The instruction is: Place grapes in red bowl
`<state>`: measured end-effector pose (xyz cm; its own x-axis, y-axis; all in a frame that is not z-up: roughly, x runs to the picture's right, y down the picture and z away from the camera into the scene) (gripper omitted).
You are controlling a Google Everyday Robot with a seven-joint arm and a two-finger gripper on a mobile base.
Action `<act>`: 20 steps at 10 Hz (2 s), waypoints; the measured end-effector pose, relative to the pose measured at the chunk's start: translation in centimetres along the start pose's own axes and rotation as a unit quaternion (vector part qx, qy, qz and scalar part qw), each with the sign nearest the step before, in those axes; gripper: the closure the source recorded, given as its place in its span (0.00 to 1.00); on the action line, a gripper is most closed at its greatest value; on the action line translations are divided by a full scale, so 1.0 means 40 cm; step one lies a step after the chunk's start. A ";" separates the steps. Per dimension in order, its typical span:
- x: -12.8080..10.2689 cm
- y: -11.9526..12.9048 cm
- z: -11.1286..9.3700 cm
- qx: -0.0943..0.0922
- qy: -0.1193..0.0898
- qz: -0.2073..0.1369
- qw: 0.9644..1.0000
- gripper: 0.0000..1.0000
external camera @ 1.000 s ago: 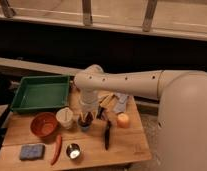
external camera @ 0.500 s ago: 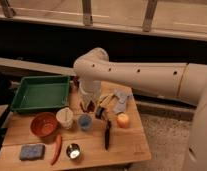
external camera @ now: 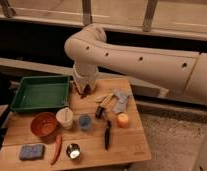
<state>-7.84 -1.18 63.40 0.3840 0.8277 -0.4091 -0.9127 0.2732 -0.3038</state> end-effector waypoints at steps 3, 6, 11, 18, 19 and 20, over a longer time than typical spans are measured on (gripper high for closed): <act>-0.061 0.134 0.026 -0.028 -0.003 -0.071 0.997 1.00; -0.031 0.294 0.029 -0.073 0.012 -0.171 0.983 1.00; -0.013 0.352 0.024 -0.097 0.021 -0.216 0.971 1.00; -0.047 0.493 0.191 -0.115 0.084 -0.272 0.952 1.00; -0.038 0.510 0.228 -0.123 0.098 -0.277 0.948 0.96; -0.032 0.522 0.259 -0.131 0.108 -0.279 0.945 0.90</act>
<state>-28.84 8.52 66.48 0.8404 0.4636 -0.2808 -0.5053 0.4827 -0.7153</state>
